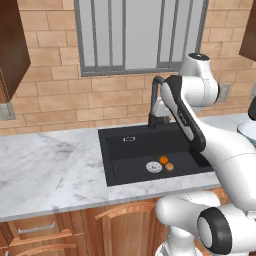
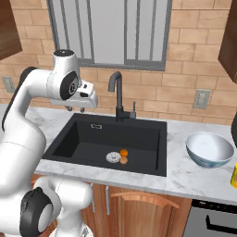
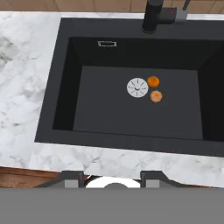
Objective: Remove the tangerine and tangerine from the sink. Then move the bowl and cup from the counter to the sink for washing.
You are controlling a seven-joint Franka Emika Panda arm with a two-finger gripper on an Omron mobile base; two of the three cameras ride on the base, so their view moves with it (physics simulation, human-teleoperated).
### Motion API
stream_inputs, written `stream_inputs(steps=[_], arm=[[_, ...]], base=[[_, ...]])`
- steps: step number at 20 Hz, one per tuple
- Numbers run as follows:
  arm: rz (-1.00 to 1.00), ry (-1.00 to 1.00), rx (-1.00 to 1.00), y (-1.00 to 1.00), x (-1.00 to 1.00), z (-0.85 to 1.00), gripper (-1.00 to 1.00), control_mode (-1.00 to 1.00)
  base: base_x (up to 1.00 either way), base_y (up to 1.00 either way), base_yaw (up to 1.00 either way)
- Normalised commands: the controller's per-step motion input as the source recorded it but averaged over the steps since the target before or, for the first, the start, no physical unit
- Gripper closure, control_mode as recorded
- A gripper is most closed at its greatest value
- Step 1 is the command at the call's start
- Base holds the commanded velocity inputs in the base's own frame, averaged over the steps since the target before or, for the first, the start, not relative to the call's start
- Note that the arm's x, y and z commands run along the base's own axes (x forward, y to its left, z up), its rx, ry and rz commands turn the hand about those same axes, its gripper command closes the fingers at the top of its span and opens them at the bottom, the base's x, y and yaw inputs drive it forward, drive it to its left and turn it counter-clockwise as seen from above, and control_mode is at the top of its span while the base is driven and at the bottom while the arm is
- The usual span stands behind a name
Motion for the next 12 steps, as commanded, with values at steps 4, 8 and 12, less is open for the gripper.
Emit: stream_inputs(steps=[4, 8, 12], arm=[[0.00, 0.00, 0.00, 0.00, 0.00, 0.00, -1.00, -1.00], [0.00, 0.00, 0.00, 0.00, -0.07, 0.00, -1.00, -1.00], [0.00, -0.07, 0.00, 0.00, -0.13, 0.00, -1.00, -1.00]], base=[[0.00, 0.00, 0.00], [0.00, 0.00, 0.00], [0.00, 0.00, 0.00]])
